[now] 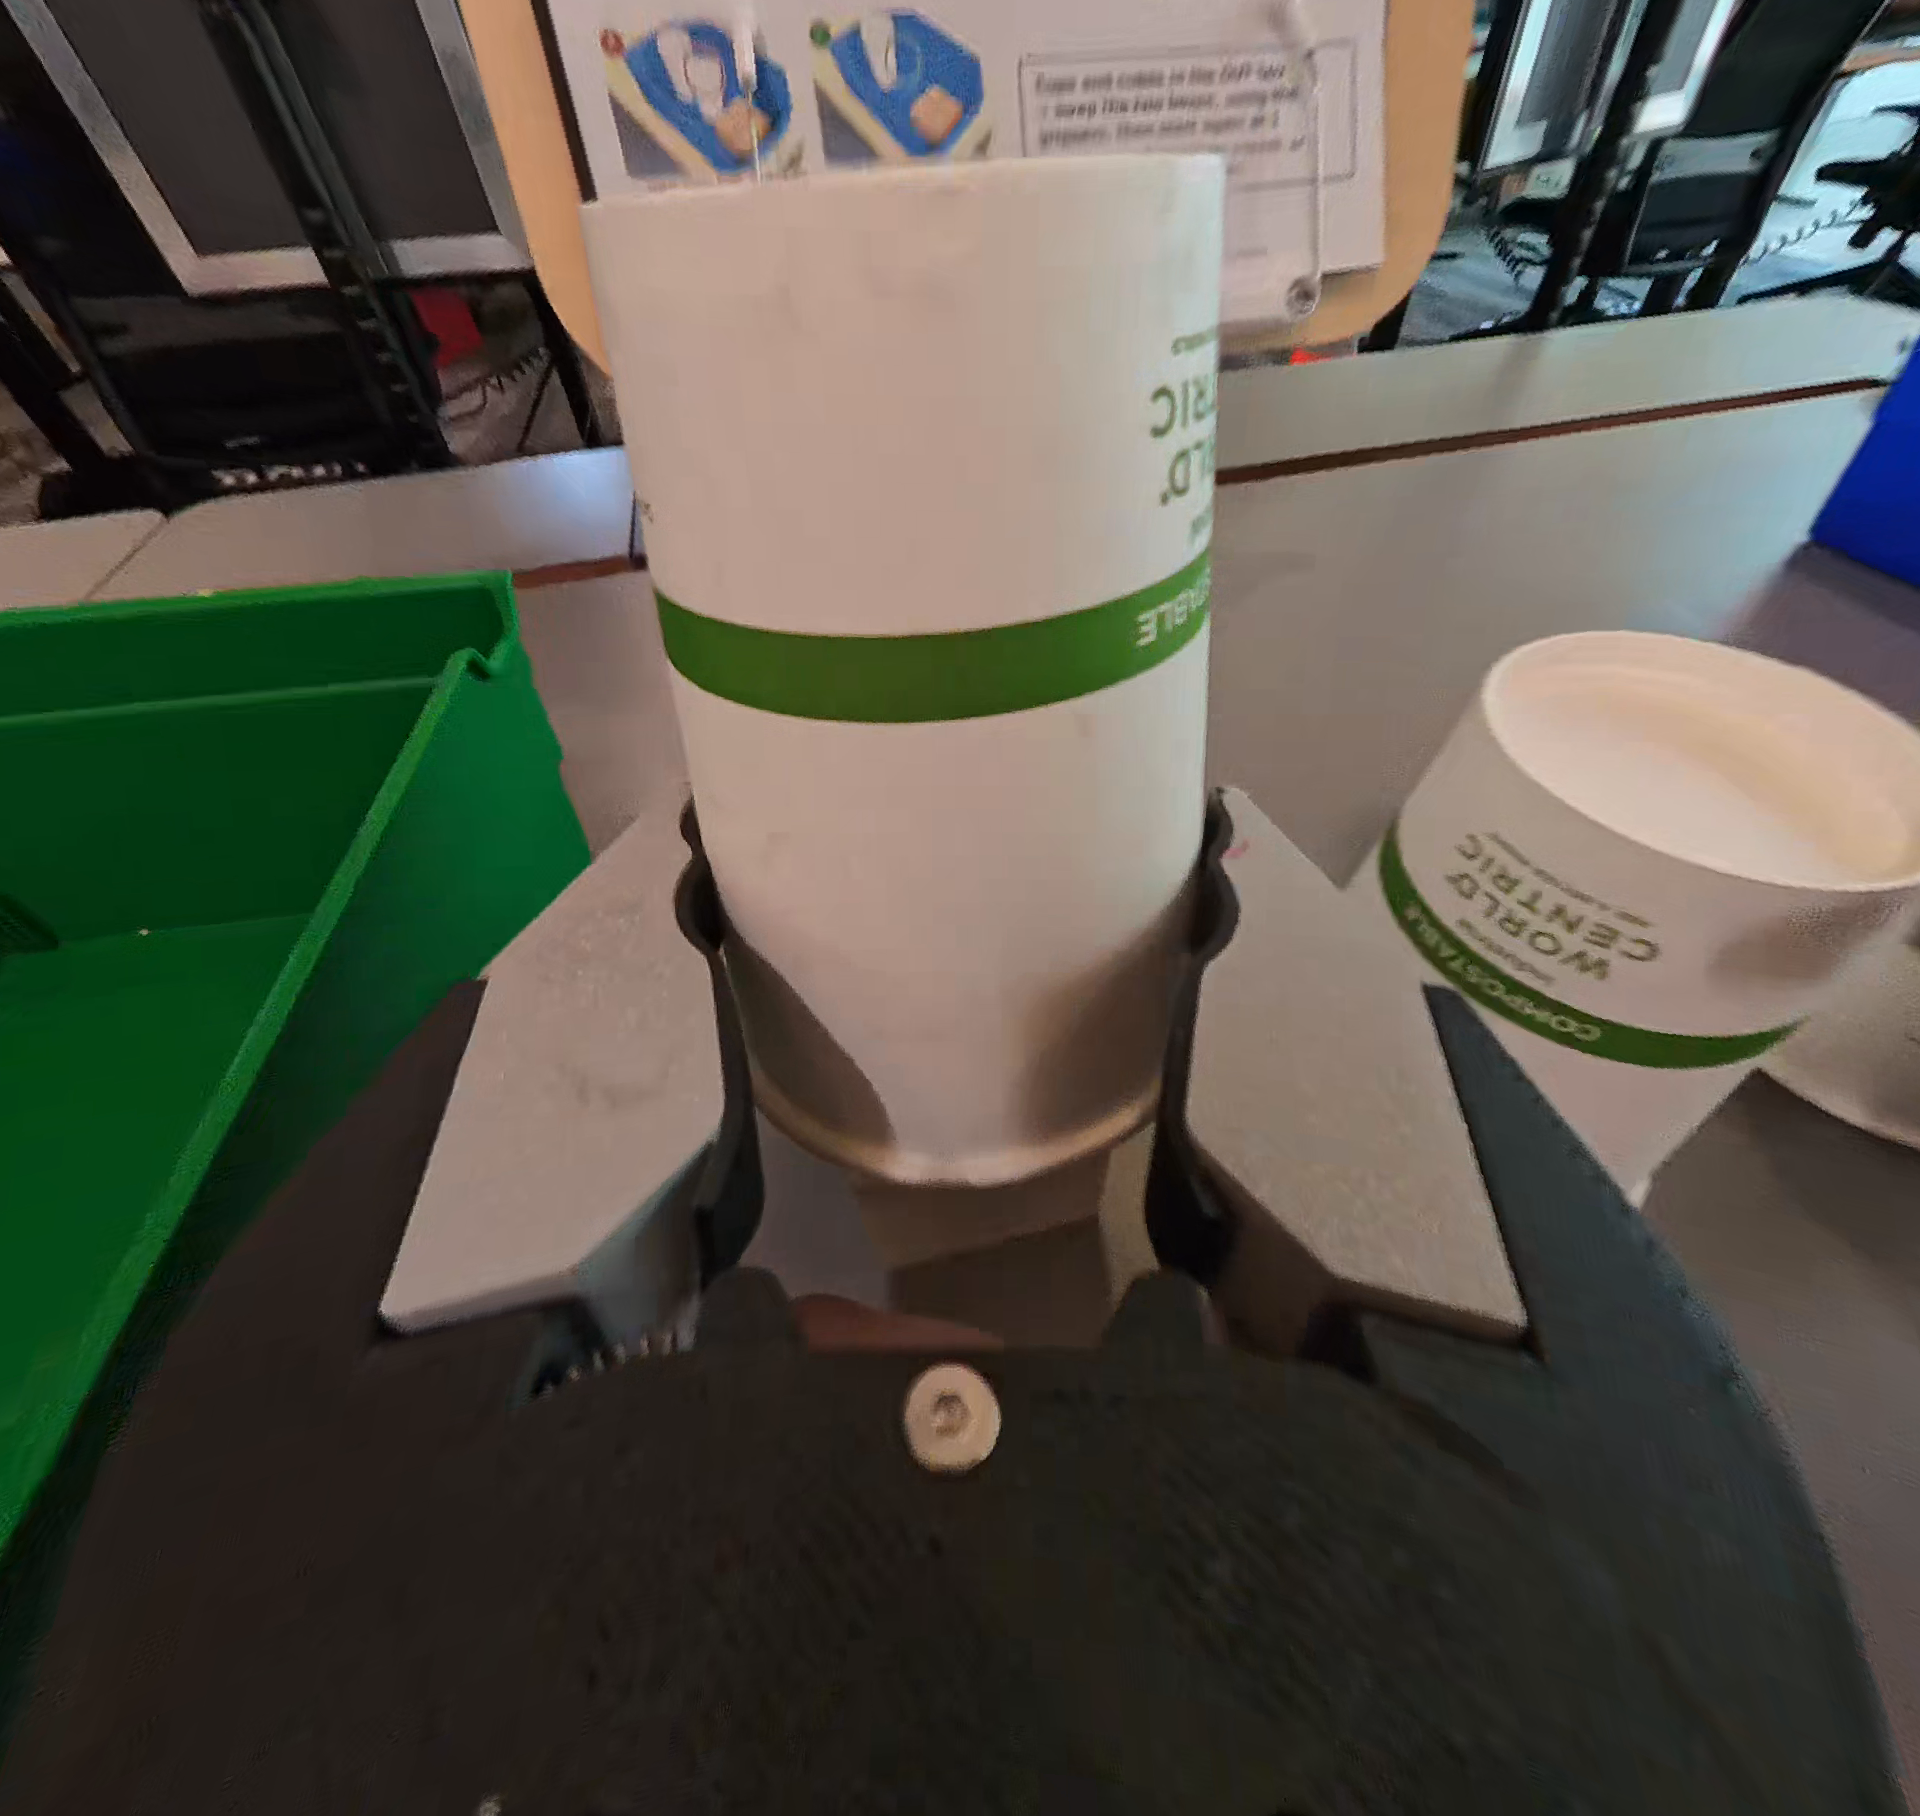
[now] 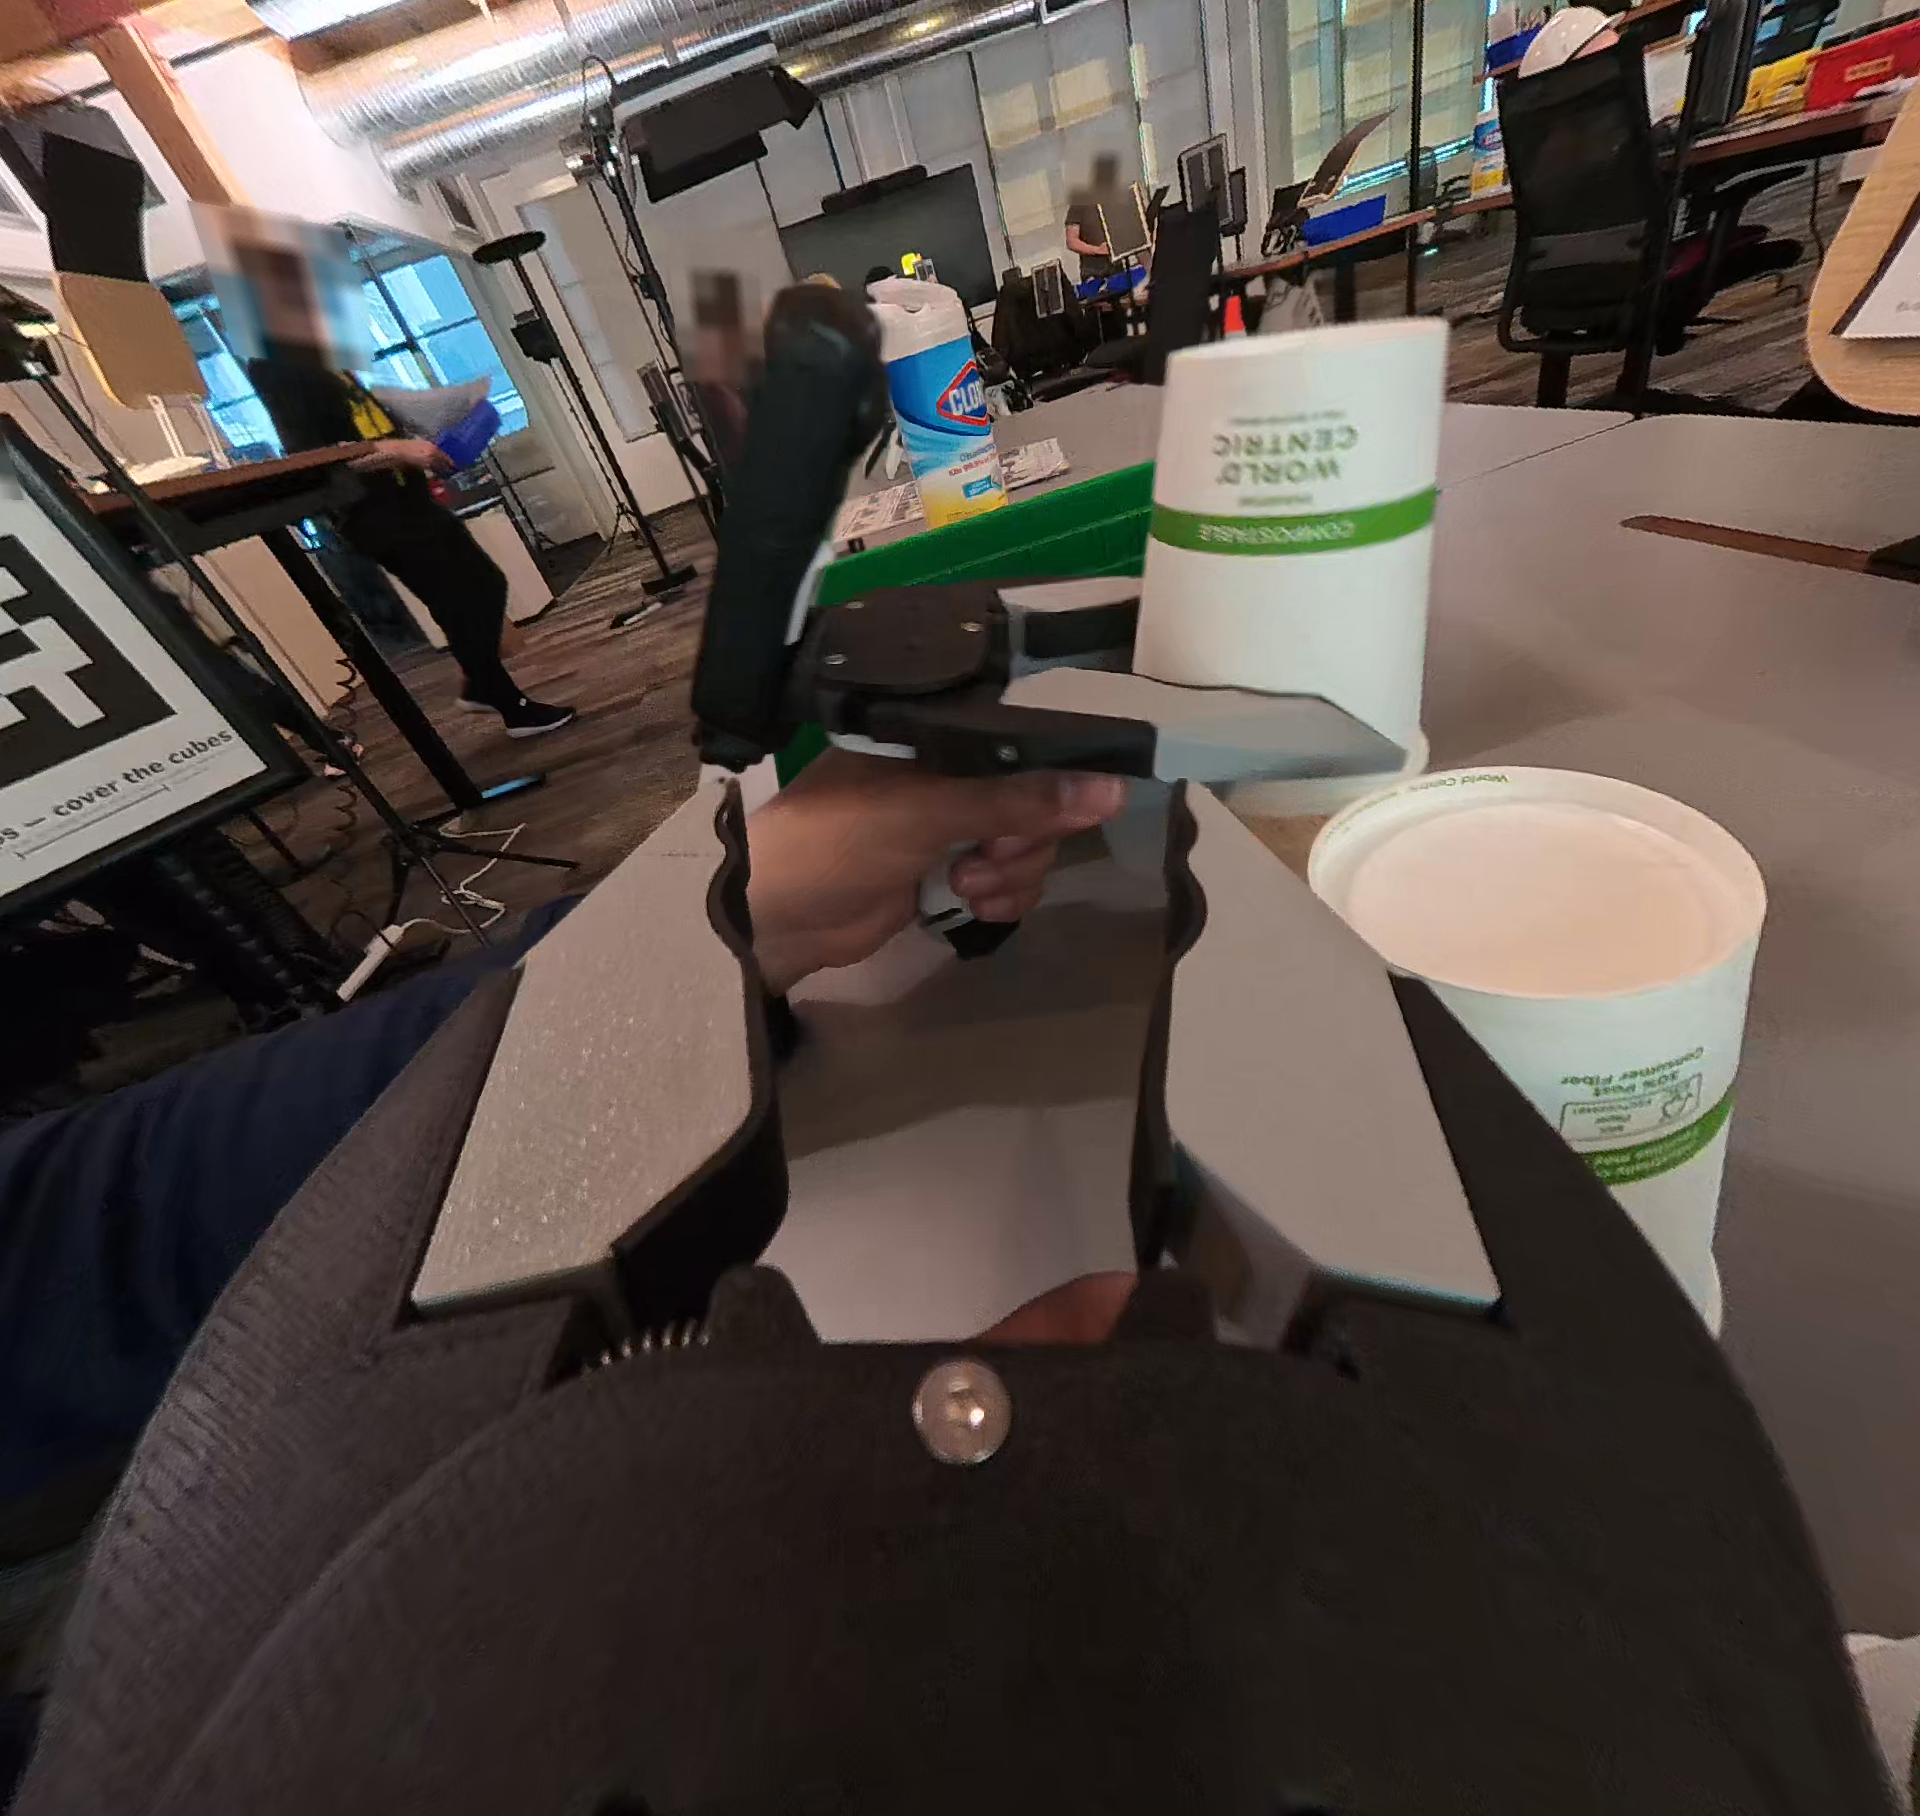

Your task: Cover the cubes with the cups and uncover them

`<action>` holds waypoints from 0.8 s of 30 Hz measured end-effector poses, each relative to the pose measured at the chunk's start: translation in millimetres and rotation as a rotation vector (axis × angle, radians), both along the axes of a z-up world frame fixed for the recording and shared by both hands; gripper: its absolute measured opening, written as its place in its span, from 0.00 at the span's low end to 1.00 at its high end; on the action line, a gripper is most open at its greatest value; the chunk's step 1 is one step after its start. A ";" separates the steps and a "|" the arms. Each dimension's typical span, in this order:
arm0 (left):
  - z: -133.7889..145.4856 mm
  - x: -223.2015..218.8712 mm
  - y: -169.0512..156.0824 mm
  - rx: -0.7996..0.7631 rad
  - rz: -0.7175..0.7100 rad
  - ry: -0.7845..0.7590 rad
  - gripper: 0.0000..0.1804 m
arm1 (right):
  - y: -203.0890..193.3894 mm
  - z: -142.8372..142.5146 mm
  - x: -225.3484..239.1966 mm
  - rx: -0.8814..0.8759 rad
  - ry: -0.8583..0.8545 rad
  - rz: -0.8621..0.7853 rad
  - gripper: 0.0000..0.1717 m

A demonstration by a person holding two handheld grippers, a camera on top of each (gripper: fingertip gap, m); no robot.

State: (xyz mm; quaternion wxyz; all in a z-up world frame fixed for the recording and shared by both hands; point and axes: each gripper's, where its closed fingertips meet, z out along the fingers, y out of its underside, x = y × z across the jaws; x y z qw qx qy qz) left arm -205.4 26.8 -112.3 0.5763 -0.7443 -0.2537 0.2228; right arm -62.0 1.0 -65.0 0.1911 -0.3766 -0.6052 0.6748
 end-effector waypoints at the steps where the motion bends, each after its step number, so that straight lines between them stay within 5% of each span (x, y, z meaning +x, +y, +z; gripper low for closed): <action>1: -8.7 -2.3 1.7 -0.024 0.002 -0.029 0.51 | -0.2 0.3 0.2 0.002 0.002 0.000 0.45; 5: -49.5 2.8 -1.4 -0.135 -0.006 -0.197 0.52 | 0.7 2.8 0.8 -0.023 -0.003 0.005 0.45; 13: -81.1 17.9 -15.2 -0.286 -0.046 -0.343 0.53 | 5.3 6.7 1.0 -0.047 0.002 -0.005 0.44; 19: -34.6 17.0 -45.9 -0.111 0.164 -0.074 0.51 | 5.8 5.9 0.1 -0.032 0.009 -0.016 0.45; 24: 11.6 42.6 -66.7 0.081 0.268 0.195 0.36 | 3.4 0.8 -1.6 0.040 0.032 -0.046 0.45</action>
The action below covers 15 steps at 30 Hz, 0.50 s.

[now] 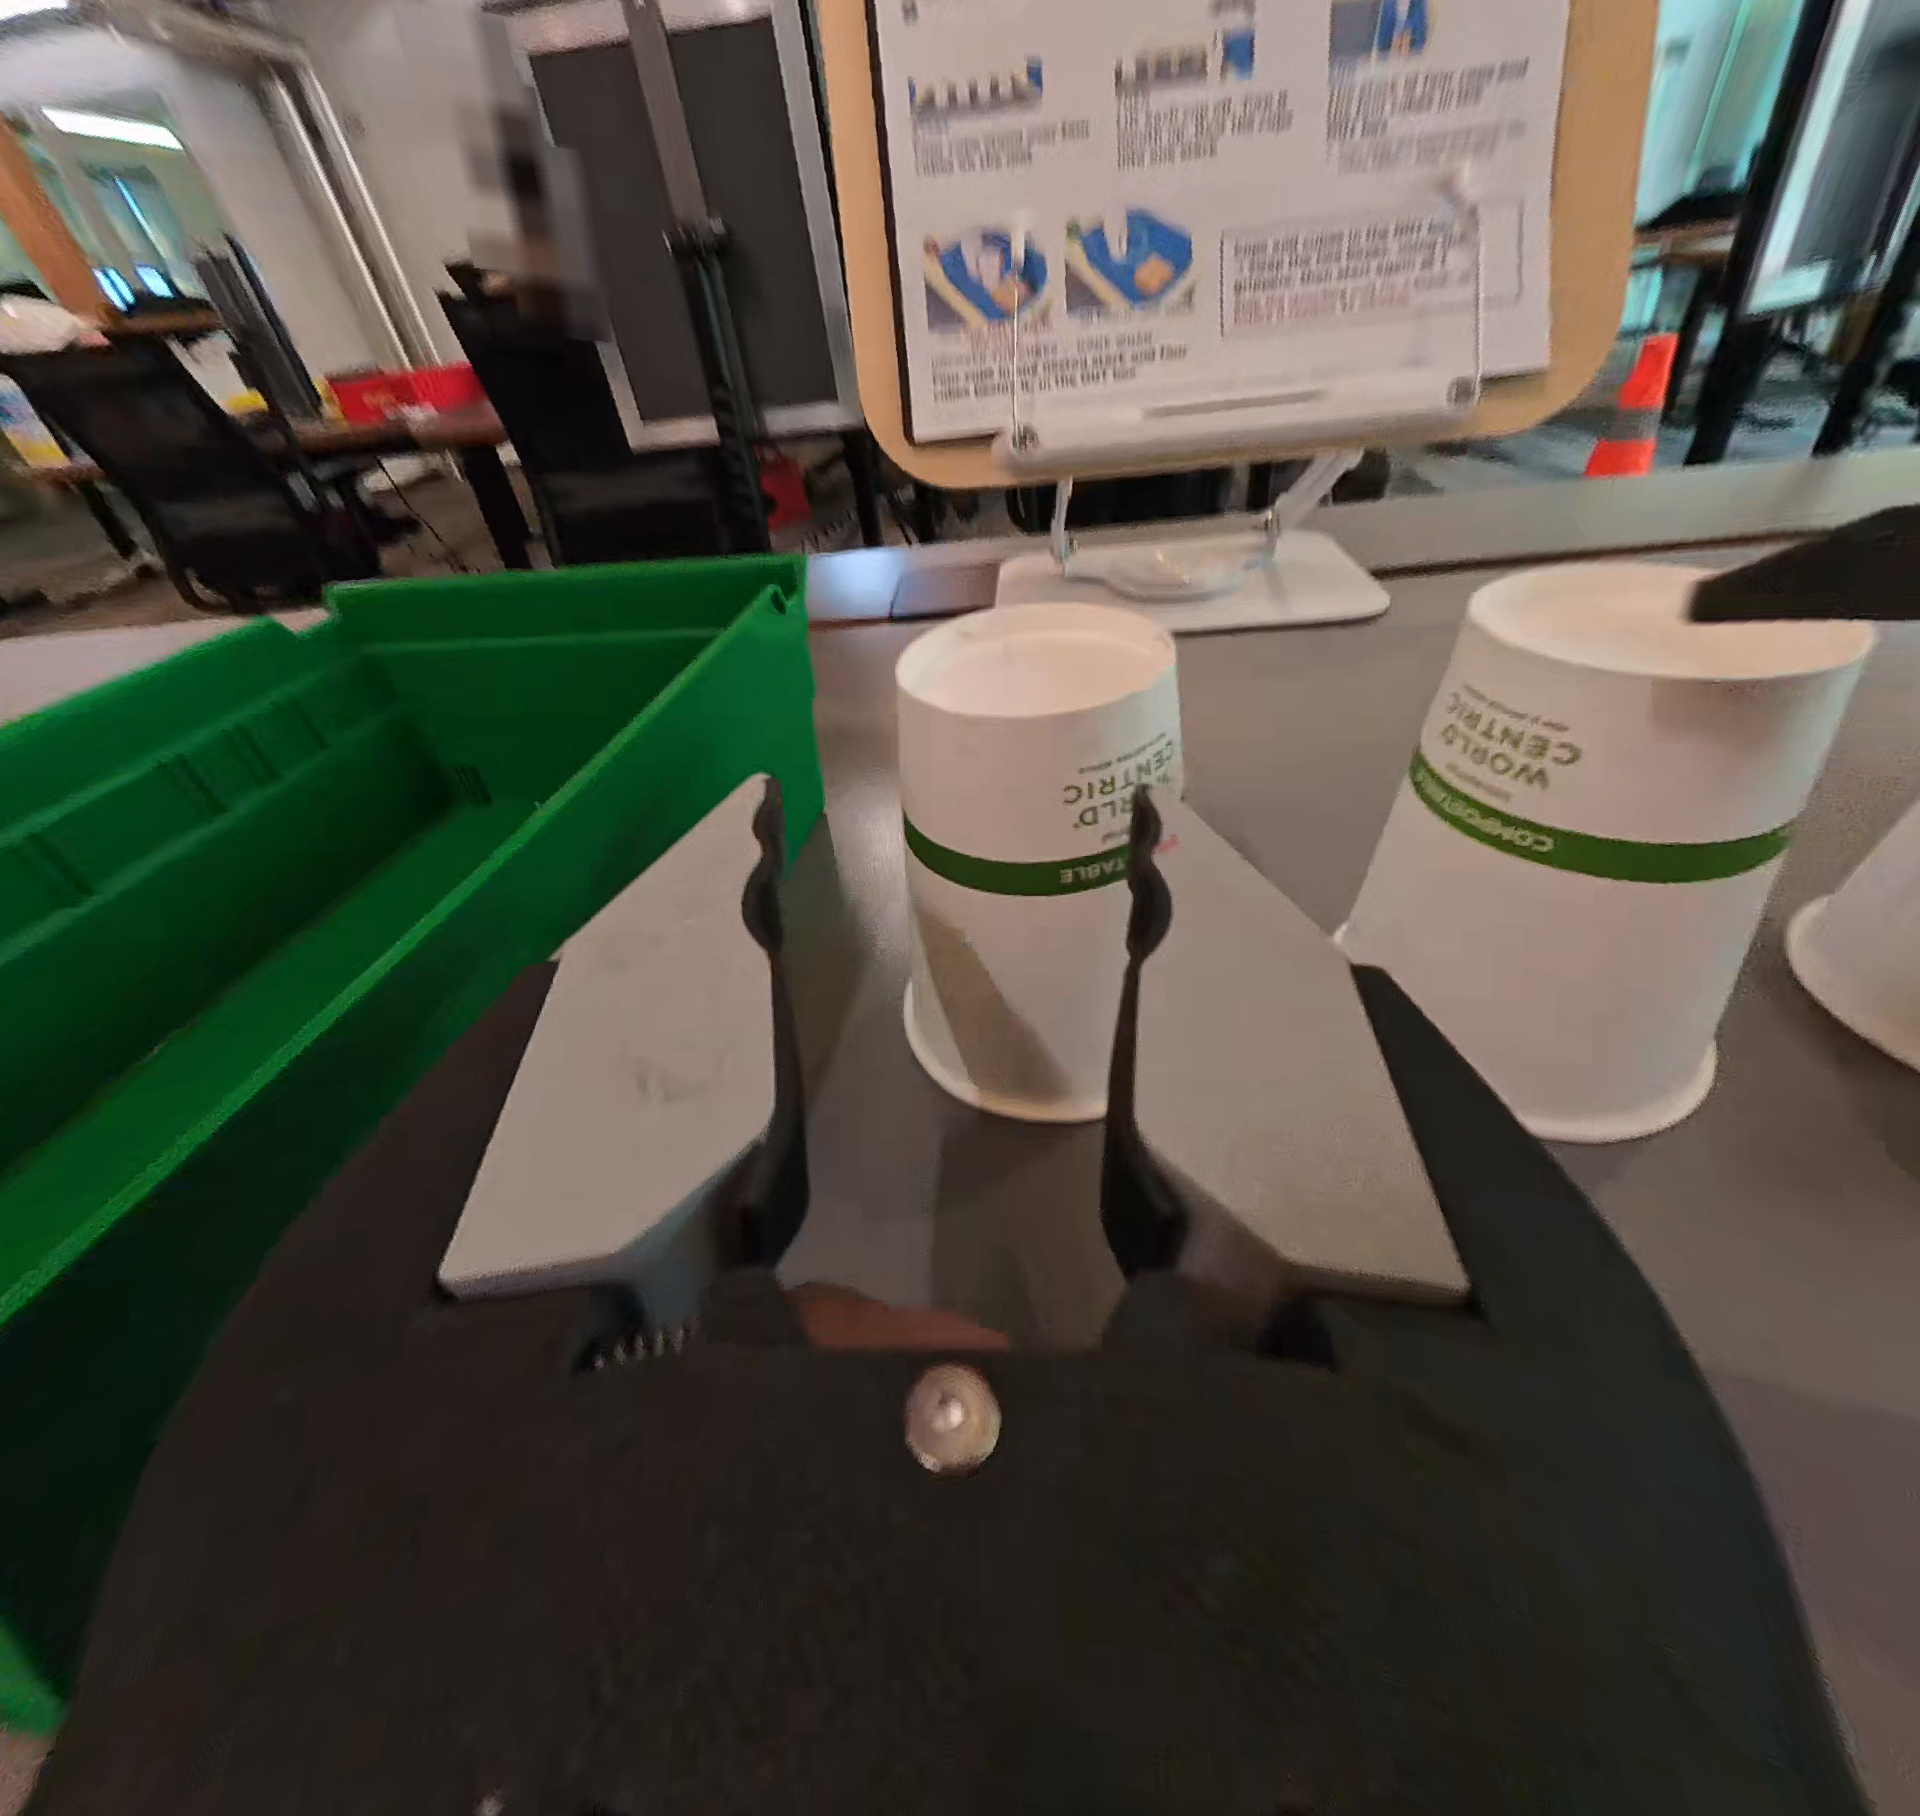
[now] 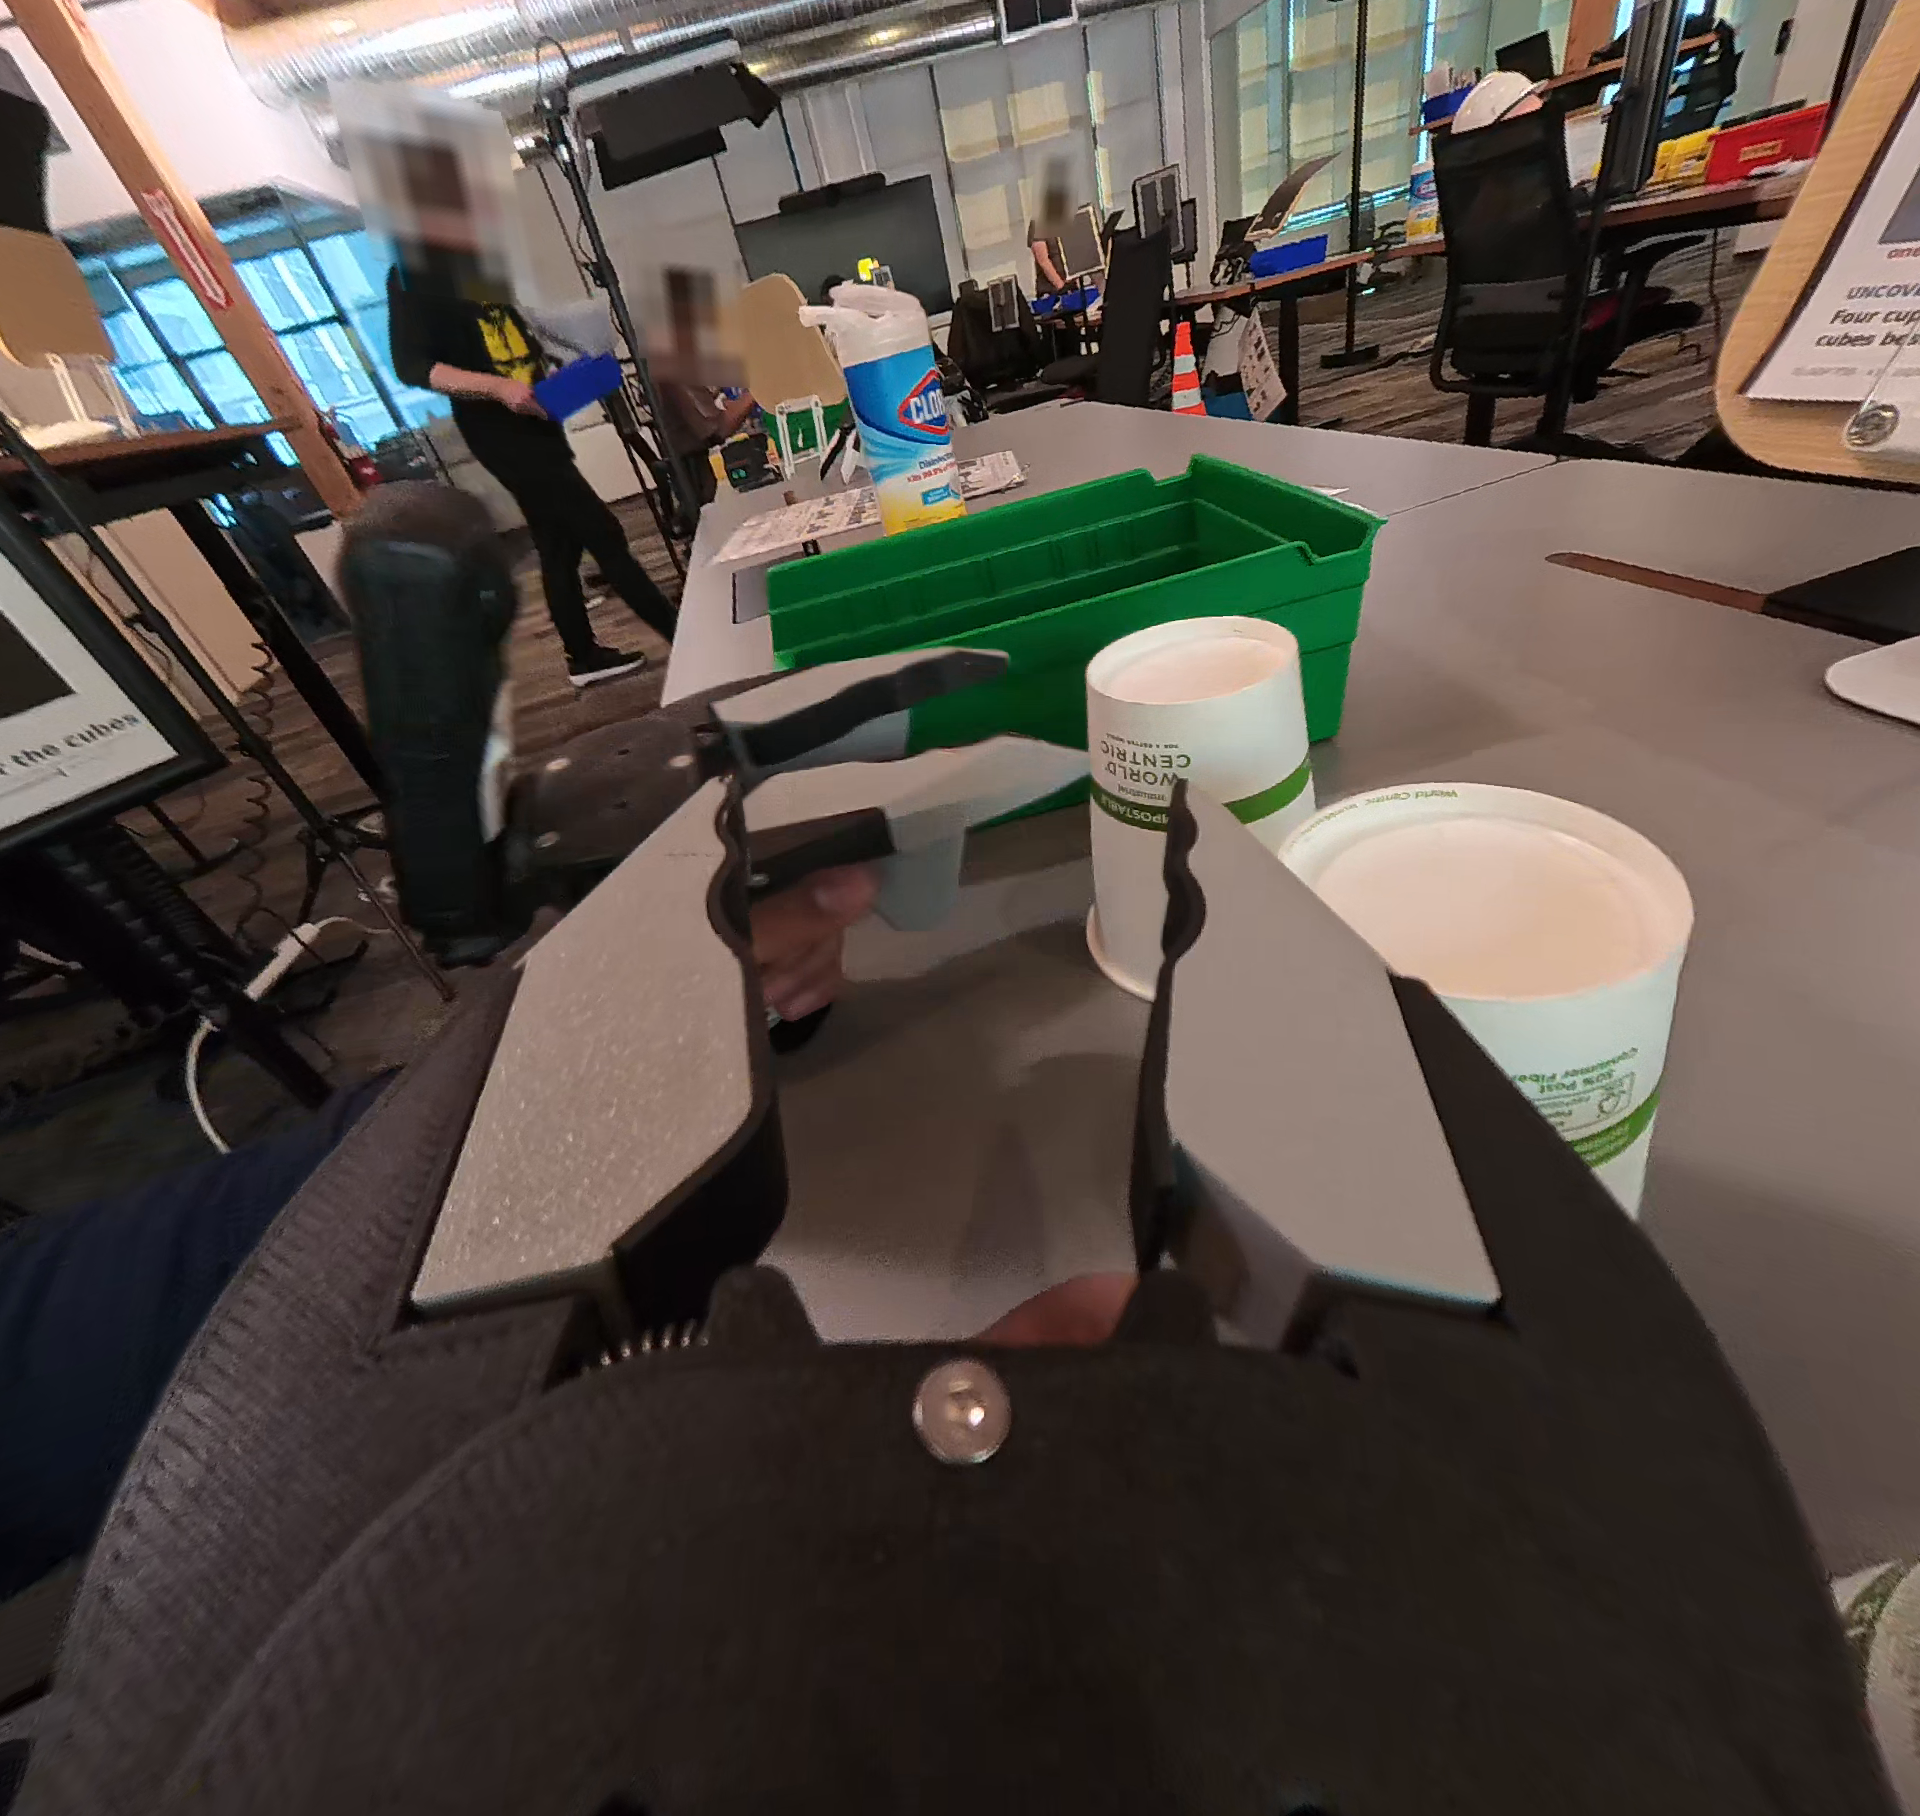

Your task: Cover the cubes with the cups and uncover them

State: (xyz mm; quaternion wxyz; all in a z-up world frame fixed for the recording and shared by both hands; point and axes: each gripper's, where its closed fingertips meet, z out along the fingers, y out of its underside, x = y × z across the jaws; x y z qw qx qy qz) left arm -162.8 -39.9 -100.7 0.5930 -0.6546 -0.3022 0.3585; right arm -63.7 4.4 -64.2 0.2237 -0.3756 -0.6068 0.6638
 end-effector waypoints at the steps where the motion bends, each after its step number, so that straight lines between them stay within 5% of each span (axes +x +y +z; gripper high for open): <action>1: 5.9 5.7 -2.2 0.023 0.013 0.040 0.34 | -0.6 -1.1 -0.4 0.017 0.006 -0.007 0.45; 5: 17.3 24.2 -2.4 0.028 0.026 0.149 0.00 | -1.4 -4.4 -1.5 0.077 0.032 -0.033 0.45; 11: 17.6 36.2 3.1 -0.020 0.032 0.195 0.00 | 22.1 -4.9 -10.4 0.249 0.128 -0.252 0.34; 14: 15.8 37.1 5.3 -0.049 0.043 0.204 0.00 | 45.6 -0.5 -13.3 0.365 0.190 -0.454 0.02; 15: 15.0 37.0 6.5 -0.060 0.041 0.203 0.00 | 50.5 1.8 -12.8 0.387 0.211 -0.497 0.00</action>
